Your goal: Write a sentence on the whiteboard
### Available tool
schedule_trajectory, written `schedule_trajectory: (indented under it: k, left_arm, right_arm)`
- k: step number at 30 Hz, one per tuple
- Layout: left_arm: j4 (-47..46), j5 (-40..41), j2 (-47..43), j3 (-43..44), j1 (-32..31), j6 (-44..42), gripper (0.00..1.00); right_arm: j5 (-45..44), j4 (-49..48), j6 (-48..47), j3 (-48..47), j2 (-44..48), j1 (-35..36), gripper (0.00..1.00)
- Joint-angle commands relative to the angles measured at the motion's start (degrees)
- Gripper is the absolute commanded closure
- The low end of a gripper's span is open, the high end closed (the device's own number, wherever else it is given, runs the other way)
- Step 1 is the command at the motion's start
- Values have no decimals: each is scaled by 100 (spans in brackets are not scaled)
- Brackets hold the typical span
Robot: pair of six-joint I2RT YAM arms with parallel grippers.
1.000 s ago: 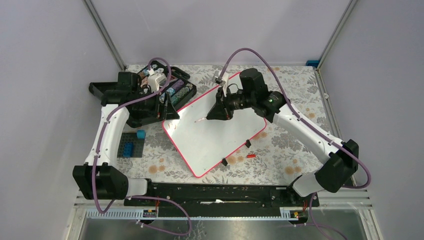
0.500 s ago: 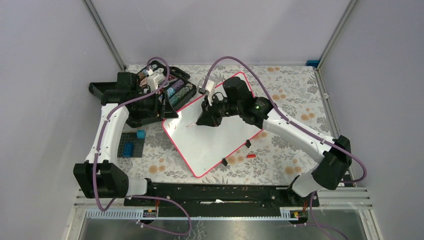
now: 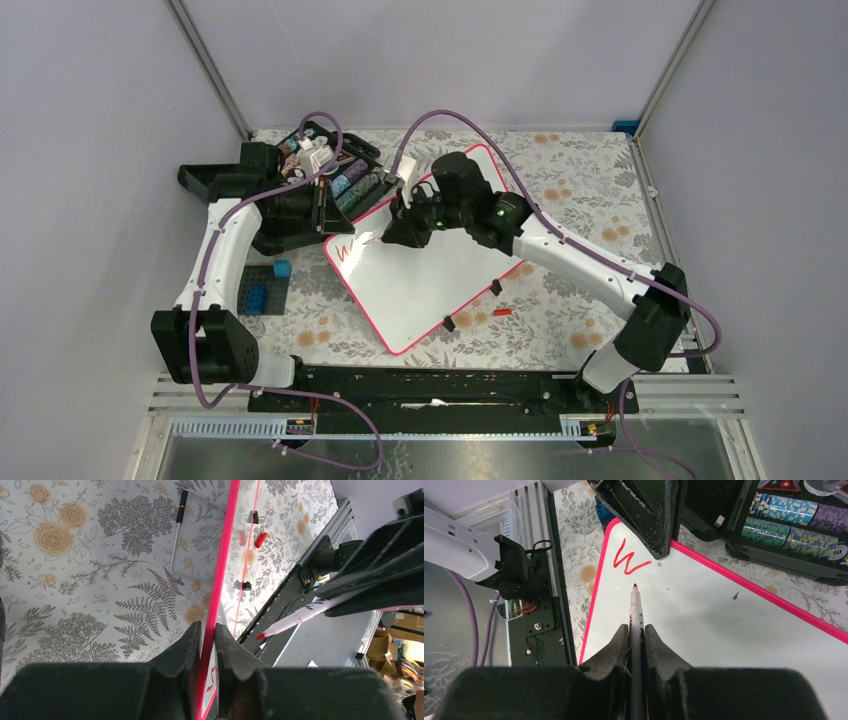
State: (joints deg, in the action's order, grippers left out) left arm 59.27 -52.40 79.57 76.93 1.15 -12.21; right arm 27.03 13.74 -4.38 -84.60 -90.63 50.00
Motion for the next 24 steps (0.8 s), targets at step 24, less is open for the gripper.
schedule_trajectory:
  k: [24]
  left_arm:
    - [-13, -32, 50, 271, -33, -353, 100]
  right_arm:
    - [-331, -14, -470, -386, -272, 98, 100]
